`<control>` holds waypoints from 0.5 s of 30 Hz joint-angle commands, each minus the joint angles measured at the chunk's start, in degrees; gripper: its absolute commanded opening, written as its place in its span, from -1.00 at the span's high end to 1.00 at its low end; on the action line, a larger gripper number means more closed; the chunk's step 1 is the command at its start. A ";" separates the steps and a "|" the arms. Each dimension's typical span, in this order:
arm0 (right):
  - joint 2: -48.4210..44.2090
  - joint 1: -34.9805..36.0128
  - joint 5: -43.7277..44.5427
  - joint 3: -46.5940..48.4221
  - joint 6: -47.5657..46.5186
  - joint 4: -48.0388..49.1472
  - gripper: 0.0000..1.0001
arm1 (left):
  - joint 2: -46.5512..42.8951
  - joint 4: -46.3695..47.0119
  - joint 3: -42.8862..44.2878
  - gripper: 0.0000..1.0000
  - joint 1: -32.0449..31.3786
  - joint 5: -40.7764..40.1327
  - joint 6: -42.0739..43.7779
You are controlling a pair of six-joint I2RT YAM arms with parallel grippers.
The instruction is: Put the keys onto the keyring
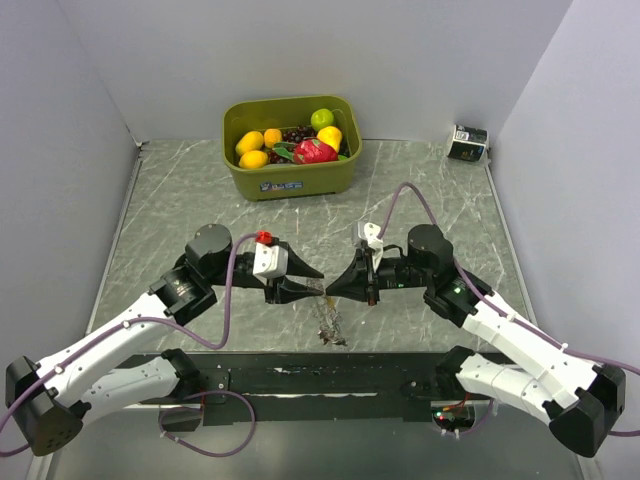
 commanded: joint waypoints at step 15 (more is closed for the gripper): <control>4.80 0.47 5.33 9.01 -4.43 -10.73 1.00 | 12.68 -36.03 20.28 0.08 -0.03 0.46 19.18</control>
